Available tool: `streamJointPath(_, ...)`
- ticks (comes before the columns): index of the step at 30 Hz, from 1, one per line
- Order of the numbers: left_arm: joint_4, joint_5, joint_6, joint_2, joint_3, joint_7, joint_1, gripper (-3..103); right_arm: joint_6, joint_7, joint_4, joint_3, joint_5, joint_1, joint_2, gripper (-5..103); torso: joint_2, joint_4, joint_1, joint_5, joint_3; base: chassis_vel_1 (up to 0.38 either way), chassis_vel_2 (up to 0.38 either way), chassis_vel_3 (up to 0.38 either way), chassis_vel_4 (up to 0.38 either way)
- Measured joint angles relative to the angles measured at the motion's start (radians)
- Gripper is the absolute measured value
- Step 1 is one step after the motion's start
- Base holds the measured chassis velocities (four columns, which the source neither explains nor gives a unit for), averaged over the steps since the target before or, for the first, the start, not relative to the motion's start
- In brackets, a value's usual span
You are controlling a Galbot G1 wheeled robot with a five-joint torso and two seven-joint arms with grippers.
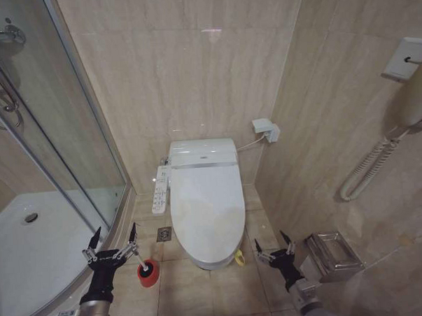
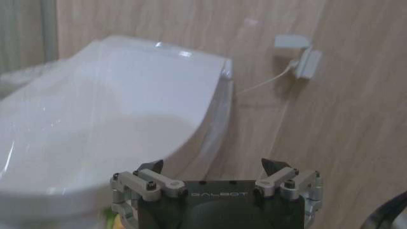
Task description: Open the toilet lid, clean the toilet bowl with a toilet brush, close the toilet lid, and flush.
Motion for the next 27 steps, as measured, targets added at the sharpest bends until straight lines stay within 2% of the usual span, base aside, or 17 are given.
streamJointPath(11, 0.000, 0.000, 0.000, 0.000, 0.000, 0.000, 0.000, 100, 0.023, 0.008, -0.170, -0.086, -0.047, 0.074, -0.024, 100, 0.000, 0.0000, 0.000, -0.0002, 0.000, 0.000, 0.000, 0.000, 0.000)
streamJointPath(27, 0.000, 0.000, 0.000, 0.000, 0.000, 0.000, 0.000, 100, 0.013, 0.014, -0.293, -0.191, -0.079, 0.166, -0.036, 100, 0.000, 0.0000, 0.000, -0.0002, 0.000, 0.000, 0.000, 0.000, 0.000)
